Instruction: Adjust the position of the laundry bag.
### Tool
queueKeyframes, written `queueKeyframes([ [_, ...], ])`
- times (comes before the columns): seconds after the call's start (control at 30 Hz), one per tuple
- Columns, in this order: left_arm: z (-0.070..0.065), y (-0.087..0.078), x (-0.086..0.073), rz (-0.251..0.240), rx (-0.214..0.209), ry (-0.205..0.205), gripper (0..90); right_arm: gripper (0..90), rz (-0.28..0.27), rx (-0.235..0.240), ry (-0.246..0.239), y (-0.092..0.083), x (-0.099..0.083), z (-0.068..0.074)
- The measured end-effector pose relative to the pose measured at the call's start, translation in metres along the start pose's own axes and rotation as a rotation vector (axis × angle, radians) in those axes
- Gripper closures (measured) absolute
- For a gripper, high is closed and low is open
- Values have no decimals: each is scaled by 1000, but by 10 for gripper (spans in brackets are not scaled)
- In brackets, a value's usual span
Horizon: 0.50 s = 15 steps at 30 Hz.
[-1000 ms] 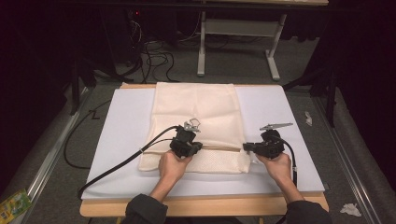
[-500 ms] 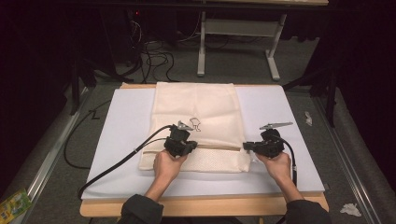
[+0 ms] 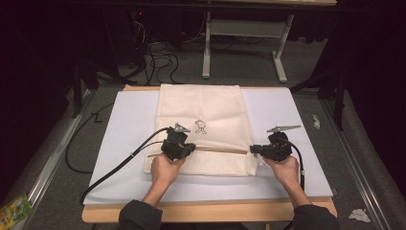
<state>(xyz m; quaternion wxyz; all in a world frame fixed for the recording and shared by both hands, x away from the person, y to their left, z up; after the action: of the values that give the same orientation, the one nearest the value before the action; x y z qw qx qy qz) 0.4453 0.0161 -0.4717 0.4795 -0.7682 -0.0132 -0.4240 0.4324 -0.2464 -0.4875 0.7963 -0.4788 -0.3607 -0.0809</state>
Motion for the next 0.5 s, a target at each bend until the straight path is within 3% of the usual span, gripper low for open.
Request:
queueKeyframes([
  [0.5,10,-7,-3,-9,11,-18,875,872,-1,-11,-8,0,0,0],
])
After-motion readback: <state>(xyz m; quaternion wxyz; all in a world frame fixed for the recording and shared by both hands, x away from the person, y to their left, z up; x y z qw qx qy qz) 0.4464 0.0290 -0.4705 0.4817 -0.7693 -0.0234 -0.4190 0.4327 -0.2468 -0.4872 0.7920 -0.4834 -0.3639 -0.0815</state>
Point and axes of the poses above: each handheld gripper's, and its own axes: y roughly forward along the jaws, x roughly out of its top, z roughly to its left, the point moved 8 cm from there along y, roughly forward along the jaws, and after that the axes turned 1 degree about -y, right-handed, at the moved point
